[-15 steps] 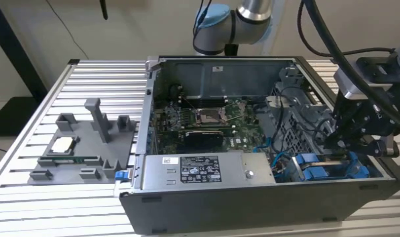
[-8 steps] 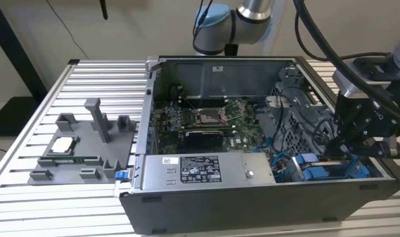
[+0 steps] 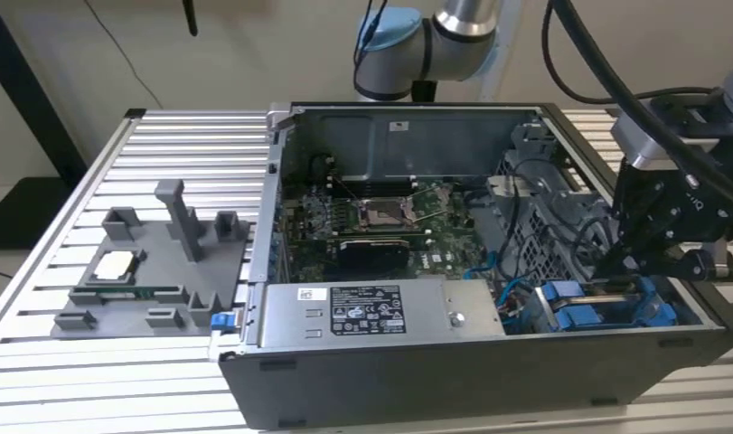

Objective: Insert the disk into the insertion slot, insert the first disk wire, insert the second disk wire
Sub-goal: 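Insert the second disk wire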

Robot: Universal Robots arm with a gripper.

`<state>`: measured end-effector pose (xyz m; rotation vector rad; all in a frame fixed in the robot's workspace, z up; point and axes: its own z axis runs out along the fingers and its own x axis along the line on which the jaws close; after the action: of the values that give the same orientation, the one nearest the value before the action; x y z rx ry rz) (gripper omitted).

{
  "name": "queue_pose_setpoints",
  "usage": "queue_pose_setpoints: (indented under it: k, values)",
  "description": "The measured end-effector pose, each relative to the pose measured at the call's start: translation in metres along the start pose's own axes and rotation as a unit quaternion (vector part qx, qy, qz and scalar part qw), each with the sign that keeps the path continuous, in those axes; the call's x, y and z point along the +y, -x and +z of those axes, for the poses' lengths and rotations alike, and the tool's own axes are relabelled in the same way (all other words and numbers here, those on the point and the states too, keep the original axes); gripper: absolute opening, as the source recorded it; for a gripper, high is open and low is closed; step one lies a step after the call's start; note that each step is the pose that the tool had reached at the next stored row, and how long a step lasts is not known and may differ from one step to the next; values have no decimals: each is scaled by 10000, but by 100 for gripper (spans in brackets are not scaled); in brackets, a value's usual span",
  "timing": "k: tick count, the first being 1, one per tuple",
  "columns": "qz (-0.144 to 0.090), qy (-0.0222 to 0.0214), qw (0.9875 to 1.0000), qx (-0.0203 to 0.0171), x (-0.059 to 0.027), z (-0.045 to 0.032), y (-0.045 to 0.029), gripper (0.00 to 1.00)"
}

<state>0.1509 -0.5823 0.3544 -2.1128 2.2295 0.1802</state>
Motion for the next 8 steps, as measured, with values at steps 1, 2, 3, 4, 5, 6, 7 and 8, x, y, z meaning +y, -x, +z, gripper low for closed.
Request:
queue_pose_setpoints:
  k: [1,2,3,4,5,6,7,8]
  values:
    - [-2,3,10000,-58,0,-6,-1,15]
    - [-5,7,9999,-130,-1,-8,-6,15]
    - [-7,12,9998,-211,0,-10,-16,13]
    - [-9,16,9996,-278,0,-15,-30,13]
    - [-11,18,9995,-318,0,-26,-47,11]
    - [-12,19,9994,-342,-1,-39,-65,11]
    - [-12,20,9994,-354,0,-53,-77,11]
    - [-12,20,9993,-363,0,-76,-83,17]
